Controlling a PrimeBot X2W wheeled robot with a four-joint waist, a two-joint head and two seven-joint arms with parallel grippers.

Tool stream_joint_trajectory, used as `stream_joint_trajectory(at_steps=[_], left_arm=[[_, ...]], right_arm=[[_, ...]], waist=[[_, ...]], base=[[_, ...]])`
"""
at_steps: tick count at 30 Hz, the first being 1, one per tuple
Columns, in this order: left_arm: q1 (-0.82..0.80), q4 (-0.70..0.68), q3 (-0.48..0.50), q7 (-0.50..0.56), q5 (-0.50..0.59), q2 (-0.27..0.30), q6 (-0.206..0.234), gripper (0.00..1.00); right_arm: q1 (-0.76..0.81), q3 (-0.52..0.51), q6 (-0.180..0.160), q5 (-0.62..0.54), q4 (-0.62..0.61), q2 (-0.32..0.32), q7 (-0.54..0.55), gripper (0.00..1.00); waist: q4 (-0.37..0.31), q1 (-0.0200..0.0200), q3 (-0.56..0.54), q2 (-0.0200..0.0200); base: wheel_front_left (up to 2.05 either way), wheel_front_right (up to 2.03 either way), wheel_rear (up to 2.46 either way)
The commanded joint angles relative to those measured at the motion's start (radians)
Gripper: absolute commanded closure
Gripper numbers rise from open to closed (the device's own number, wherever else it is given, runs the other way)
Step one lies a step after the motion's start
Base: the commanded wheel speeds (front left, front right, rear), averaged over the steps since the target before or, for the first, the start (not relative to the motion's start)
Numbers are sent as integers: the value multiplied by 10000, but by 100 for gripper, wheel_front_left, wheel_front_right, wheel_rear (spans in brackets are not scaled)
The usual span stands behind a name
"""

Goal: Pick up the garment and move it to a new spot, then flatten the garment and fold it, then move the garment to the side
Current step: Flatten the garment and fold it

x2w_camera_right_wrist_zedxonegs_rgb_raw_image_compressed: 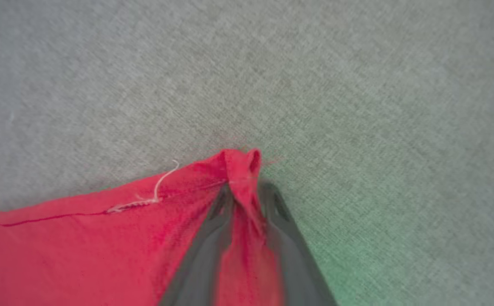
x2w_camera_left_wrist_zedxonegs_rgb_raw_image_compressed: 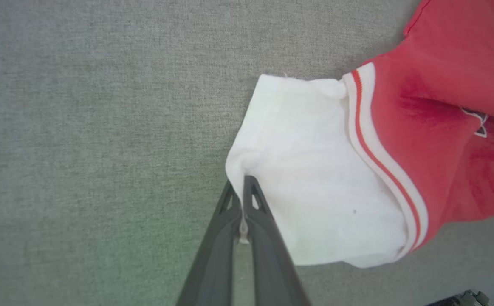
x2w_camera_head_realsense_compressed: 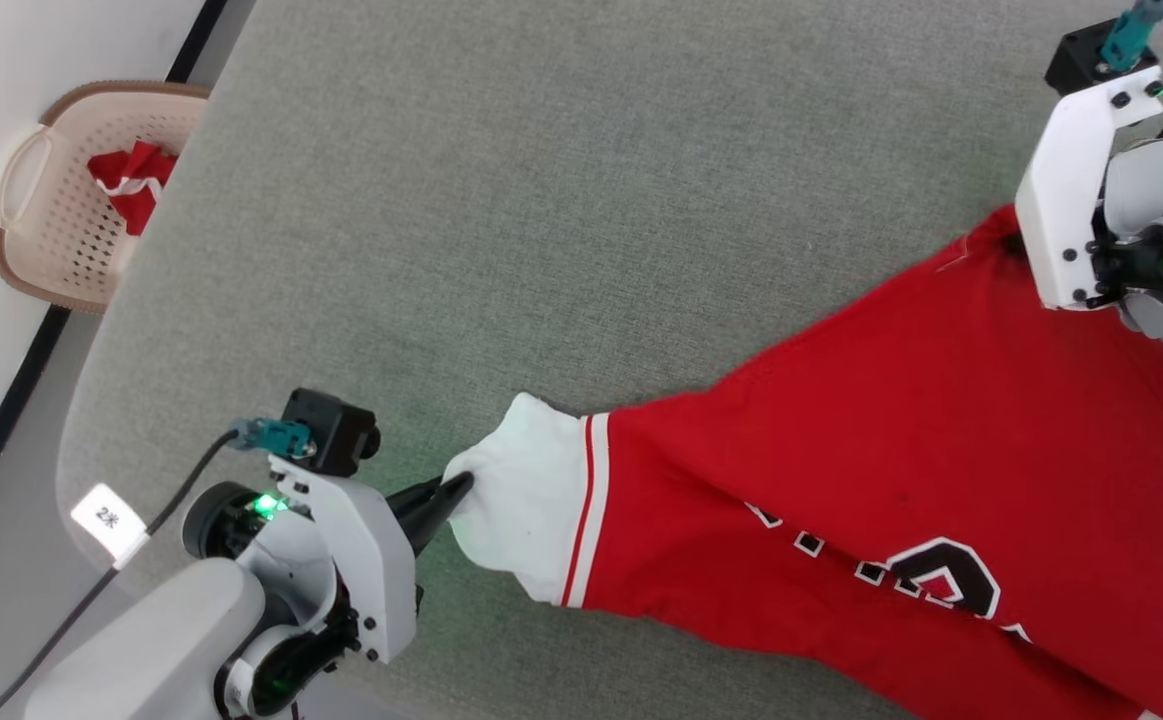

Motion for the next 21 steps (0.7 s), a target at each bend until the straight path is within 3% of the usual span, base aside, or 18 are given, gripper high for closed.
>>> stream_joint_trajectory(at_steps=[1, 10, 21], left_arm=[[-128, 39, 8, -11, 16, -23, -40, 100], [-616, -26, 263, 513, -109, 485, 41, 100], [-2923, -448, 890, 2362, 4, 1587, 251, 100]], right_arm=[[628, 239, -19, -59, 507, -57, 186, 100], [138, 28, -21, 153, 151, -113, -560, 100], [-211, -507, -19, 565, -1344, -433, -1827, 100]], waist=[[-32, 0, 3, 0], [-603, 0, -330, 0], [-1665, 0, -1128, 0]], base=[[0, 0, 0], [0, 0, 0], [0, 0, 0]])
